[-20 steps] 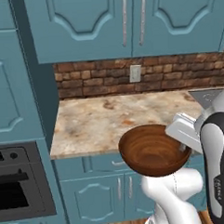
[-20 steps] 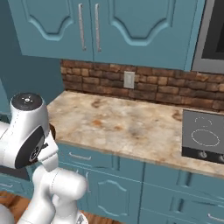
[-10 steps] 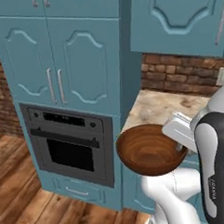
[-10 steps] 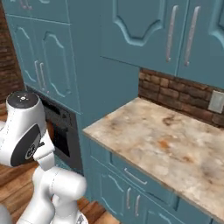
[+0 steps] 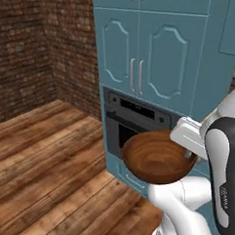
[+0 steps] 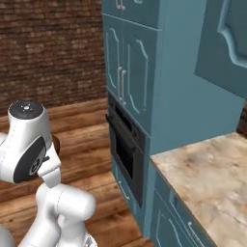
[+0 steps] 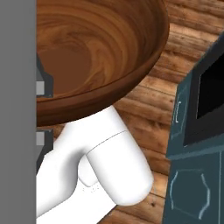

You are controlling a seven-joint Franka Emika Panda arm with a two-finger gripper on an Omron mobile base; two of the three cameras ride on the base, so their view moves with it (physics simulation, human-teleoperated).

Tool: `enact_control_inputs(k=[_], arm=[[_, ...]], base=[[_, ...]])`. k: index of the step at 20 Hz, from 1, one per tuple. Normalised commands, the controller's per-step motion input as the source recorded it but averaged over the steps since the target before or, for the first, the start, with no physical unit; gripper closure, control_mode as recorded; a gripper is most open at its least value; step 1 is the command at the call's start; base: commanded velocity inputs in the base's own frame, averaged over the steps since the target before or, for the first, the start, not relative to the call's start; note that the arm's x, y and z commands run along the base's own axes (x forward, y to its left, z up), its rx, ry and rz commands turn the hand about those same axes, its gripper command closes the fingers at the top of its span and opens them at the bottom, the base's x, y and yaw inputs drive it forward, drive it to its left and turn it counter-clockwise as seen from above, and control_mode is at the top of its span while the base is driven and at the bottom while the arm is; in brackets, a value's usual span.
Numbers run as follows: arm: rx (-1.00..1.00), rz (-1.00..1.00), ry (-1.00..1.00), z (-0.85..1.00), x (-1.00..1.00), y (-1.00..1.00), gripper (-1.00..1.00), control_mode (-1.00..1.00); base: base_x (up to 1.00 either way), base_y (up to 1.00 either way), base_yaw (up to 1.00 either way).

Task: Pick the cup and bowl from the counter and place them on the counter next to the sink.

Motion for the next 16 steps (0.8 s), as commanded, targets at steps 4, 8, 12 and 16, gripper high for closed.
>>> enact_control_inputs(k=[4, 8, 12, 16], arm=[[0.00, 0.00, 0.00, 0.00, 0.00, 0.00, 1.00, 1.00], [0.00, 0.00, 0.00, 0.00, 0.00, 0.00, 1.00, 1.00], [0.00, 0.00, 0.00, 0.00, 0.00, 0.00, 1.00, 1.00], [0.00, 0.00, 0.00, 0.00, 0.00, 0.00, 1.00, 1.00]], base=[[-0.16, 0.40, 0.67], [-0.19, 0.34, 0.65], [-0.27, 0.26, 0.64], [-0.35, 0.23, 0.64]])
